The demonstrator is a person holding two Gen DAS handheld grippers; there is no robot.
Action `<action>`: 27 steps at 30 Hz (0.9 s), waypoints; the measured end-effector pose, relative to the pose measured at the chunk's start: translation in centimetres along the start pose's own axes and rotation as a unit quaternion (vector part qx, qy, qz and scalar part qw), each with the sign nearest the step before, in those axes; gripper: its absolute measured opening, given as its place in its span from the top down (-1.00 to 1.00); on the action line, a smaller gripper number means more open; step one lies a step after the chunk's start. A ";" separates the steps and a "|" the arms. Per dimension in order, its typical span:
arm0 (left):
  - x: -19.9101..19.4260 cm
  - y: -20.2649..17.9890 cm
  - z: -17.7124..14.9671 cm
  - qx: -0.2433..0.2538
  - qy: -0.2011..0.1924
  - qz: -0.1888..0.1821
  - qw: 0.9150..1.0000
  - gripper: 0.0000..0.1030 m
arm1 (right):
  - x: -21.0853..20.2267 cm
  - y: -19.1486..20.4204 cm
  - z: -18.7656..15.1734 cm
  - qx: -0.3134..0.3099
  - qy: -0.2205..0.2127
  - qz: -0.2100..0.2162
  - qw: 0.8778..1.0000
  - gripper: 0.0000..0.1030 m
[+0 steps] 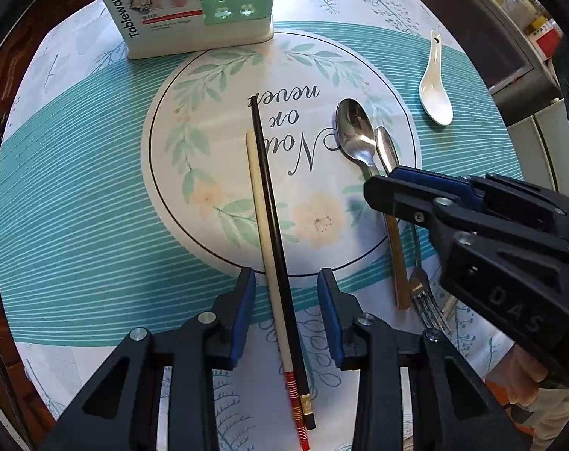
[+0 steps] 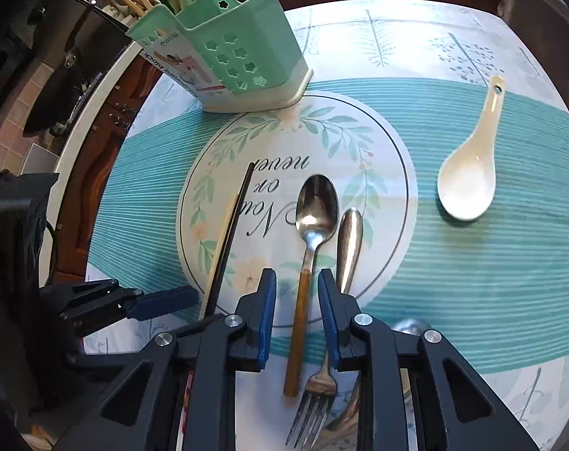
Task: Organize utensils
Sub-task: 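Grasp a plain and a black chopstick with the left tool while the right tool grasps the wooden-handled spoon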
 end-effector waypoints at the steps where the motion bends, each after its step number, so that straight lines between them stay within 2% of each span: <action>1: 0.0 0.0 0.1 -0.005 0.003 -0.003 1.000 0.37 | 0.4 0.1 0.3 -0.003 0.007 -0.011 1.000 0.60; 5: -0.1 0.5 0.5 -0.026 0.013 -0.019 0.999 0.39 | 1.7 0.4 0.8 -0.034 0.015 -0.060 0.998 0.78; 6: -0.1 0.7 0.5 -0.026 0.016 -0.013 0.999 0.53 | 1.9 0.6 0.9 -0.049 0.014 -0.074 0.996 0.80; 7: -0.1 1.0 0.4 -0.024 0.019 -0.002 1.000 0.78 | 2.0 0.8 1.0 -0.060 0.015 -0.082 0.995 0.80; 10: 0.0 1.4 0.1 -0.035 0.014 -0.025 0.999 0.84 | 2.2 1.1 0.9 -0.077 0.018 -0.091 0.993 0.82; 11: 0.0 1.5 0.1 -0.037 0.009 -0.031 0.999 0.84 | 2.3 1.2 0.9 -0.073 0.021 -0.083 0.994 0.85; 13: -0.5 1.7 0.1 -0.040 -0.017 -0.044 0.998 1.00 | 2.0 1.1 0.8 -0.058 0.029 -0.057 0.996 0.88; 18: -1.7 2.0 -0.9 -0.022 -0.061 -0.045 0.997 1.00 | 0.9 0.8 0.0 -0.011 0.022 0.027 0.999 0.88; 27: -1.5 3.0 -2.5 -0.037 -0.053 -0.045 0.997 1.00 | -0.5 0.5 -1.9 0.009 0.011 0.069 0.998 0.89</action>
Point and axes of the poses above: each gripper's, at about its wrist camera, not at the fingertips, and x roughly the way its jaws point, y to its left, z to its top, the point moved 9 cm from there along x, roughly the way its jaws point, and after that the axes turned 11 degrees about x, right-handed, at the moved point
